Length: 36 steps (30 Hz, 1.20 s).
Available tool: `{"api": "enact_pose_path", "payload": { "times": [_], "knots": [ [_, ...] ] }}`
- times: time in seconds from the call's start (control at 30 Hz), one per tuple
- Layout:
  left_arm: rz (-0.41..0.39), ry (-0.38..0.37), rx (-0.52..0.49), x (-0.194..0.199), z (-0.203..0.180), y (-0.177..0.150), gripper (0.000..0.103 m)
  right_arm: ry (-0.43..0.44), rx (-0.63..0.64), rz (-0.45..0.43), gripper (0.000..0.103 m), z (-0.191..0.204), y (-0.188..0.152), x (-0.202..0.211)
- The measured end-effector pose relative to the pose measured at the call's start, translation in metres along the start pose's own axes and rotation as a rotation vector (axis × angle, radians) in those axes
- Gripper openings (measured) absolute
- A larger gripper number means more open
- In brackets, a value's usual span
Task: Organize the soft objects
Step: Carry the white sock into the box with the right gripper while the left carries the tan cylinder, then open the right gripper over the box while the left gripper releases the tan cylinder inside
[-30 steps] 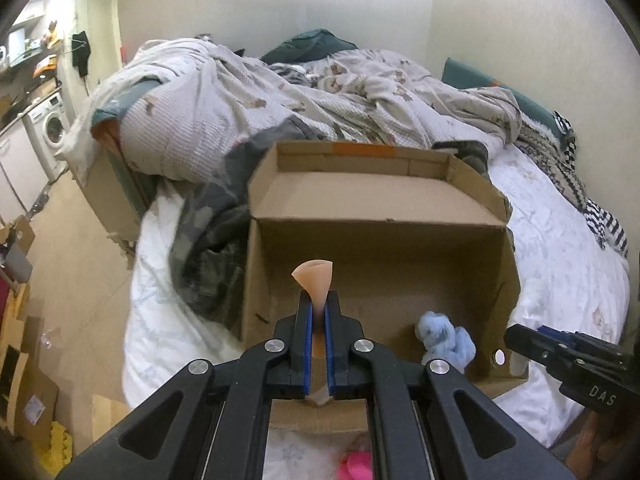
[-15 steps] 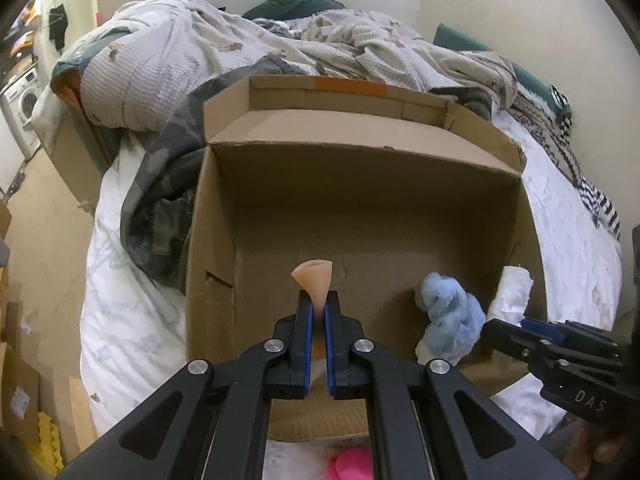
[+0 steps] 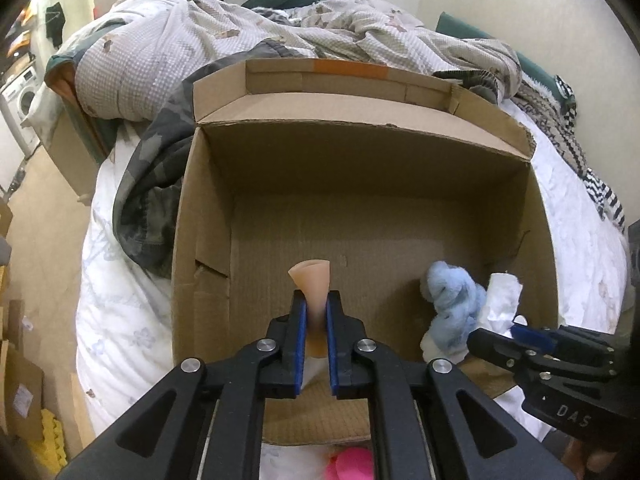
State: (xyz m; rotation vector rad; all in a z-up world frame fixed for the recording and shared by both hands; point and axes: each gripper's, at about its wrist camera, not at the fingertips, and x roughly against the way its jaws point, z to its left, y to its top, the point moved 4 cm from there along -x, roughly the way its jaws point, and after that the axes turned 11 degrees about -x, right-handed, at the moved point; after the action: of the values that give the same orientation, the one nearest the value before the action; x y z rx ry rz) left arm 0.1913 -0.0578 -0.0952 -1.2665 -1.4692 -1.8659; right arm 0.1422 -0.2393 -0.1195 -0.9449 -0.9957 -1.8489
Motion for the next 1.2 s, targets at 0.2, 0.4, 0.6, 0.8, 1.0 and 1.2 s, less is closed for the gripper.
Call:
{"api": "enact_pose_path", "payload": {
  "times": [0.2,0.4,0.6,0.8,1.0,1.2],
  "knots": [
    [0.017,0.01,-0.001,-0.002,0.0,-0.001,0.02,-0.008,-0.005,0.004,0.03,-0.001,0.001,0.0],
    [0.006,0.025,-0.025,0.003,-0.005,0.001,0.06,-0.016,-0.009,0.005,0.03,-0.001,0.0,-0.001],
    [-0.027,0.06,-0.048,0.011,-0.008,0.004,0.066,-0.014,-0.017,0.003,0.03,-0.002,0.0,-0.001],
    [-0.016,0.064,-0.032,0.01,-0.005,0.005,0.066,-0.01,-0.021,0.001,0.03,-0.003,0.0,-0.001],
    [-0.011,0.067,-0.014,0.01,-0.002,0.004,0.066,0.004,-0.024,-0.005,0.03,-0.004,0.001,0.001],
    [-0.01,0.069,-0.014,0.01,-0.002,0.004,0.066,0.05,-0.051,-0.011,0.081,-0.004,0.002,0.005]
  ]
}}
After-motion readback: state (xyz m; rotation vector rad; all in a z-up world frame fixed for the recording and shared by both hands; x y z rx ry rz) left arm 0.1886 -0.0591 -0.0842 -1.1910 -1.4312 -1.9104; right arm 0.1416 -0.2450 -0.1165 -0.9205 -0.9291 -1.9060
